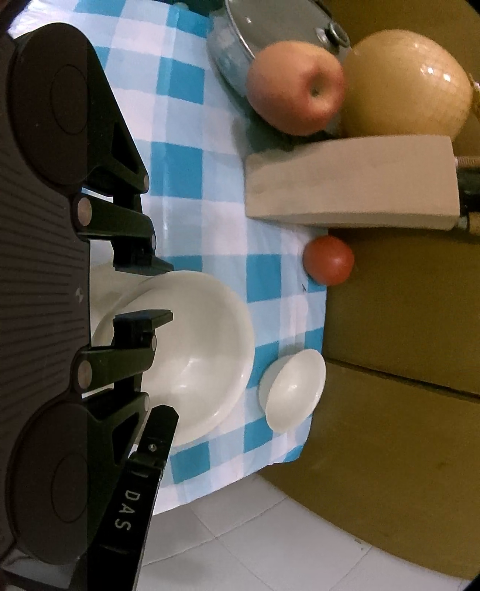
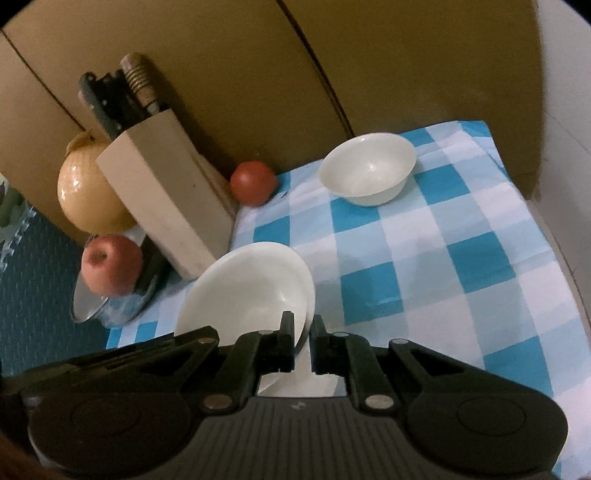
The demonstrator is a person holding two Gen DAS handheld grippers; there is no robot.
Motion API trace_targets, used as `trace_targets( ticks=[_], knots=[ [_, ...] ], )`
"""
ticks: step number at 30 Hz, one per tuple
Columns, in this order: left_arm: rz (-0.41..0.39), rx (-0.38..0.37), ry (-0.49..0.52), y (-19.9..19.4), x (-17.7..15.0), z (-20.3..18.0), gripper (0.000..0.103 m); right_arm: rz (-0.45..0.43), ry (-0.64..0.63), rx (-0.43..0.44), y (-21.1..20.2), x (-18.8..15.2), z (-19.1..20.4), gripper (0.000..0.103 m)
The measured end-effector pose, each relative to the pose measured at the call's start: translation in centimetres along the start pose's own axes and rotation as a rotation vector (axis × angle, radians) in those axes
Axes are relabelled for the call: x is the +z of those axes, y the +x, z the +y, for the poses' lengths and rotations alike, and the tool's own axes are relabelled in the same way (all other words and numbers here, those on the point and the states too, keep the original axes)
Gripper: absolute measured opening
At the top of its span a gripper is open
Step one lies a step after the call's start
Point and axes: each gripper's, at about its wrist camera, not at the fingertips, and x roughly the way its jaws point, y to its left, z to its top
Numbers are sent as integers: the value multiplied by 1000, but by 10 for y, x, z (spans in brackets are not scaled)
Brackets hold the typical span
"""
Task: Organize plates and bowls
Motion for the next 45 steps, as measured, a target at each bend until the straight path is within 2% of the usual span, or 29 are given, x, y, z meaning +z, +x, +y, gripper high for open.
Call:
trace_targets(
  ticks=[9,29,45],
  knots=[
    [11,-8,-26,-2,-10,9,26,14,-22,-15,1,-8,6,11],
    [49,1,-13,14,-14,11,27,38,-72,-83,17,-17,9,14],
    [33,-4,-31,8,-13,16,27,-7,-81,-97,9,-16,9,14]
  ],
)
